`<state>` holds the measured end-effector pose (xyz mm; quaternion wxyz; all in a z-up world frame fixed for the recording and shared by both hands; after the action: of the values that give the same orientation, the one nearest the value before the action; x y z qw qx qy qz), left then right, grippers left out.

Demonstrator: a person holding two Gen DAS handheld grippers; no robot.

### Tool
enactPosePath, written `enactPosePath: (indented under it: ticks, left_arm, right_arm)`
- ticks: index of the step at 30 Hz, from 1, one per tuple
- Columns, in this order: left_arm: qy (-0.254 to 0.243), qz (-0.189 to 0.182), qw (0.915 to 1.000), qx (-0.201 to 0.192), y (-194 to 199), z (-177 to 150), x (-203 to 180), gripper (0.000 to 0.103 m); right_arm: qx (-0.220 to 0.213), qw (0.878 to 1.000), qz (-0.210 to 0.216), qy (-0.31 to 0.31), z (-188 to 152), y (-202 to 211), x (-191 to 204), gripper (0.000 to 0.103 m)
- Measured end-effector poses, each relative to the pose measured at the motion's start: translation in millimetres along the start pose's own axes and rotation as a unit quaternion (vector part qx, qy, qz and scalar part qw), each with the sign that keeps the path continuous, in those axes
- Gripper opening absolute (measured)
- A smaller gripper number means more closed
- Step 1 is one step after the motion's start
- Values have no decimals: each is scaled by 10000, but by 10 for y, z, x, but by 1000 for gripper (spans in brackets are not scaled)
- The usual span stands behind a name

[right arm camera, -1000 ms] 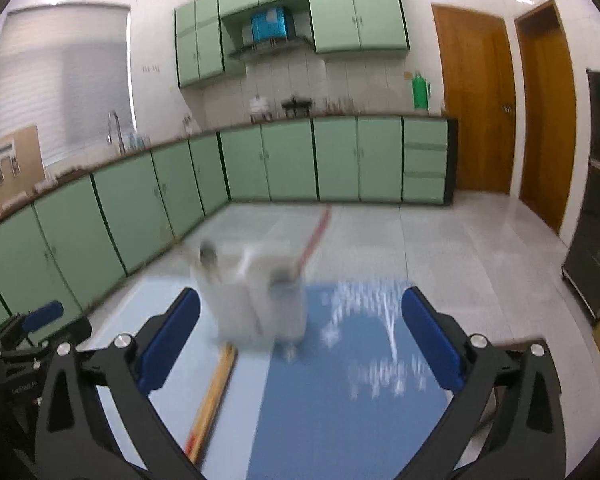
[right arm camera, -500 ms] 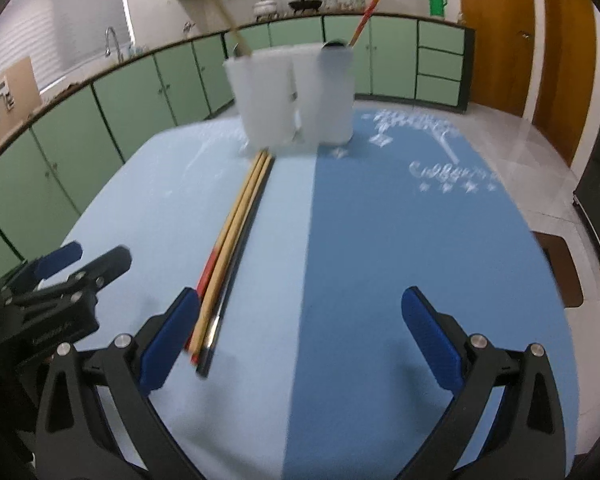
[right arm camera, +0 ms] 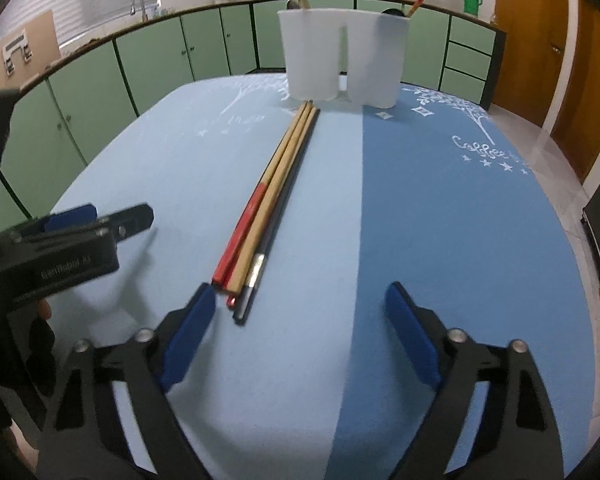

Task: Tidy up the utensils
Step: 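Move the right tool toward the remaining chopsticks on the mat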

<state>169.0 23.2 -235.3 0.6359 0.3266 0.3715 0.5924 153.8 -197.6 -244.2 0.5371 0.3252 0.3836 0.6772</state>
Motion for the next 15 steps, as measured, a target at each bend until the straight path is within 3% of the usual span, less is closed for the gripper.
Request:
enactPosePath:
  ticks: [7,15]
  left_arm:
    - [-79,33,9999,54,-34,6,-32,85]
    - [-148,73,9998,82,-47,4,-47,85]
  right_arm:
    - [43,9999,-119,83,-10,-28,20,70]
    - [22,9992,-302,-268,-42,17,-312,70]
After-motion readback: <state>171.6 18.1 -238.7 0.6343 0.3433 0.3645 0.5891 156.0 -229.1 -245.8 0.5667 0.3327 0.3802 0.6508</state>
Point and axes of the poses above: each gripper's, at about its wrist camera, not at the fingertips, and y roughly against the way its jaws point, x to its left, z to its top, the point moved 8 cm from there along -y, roughly the way its jaws point, and after that the axes turned 9 degrees about x, right-handed, at the moved point
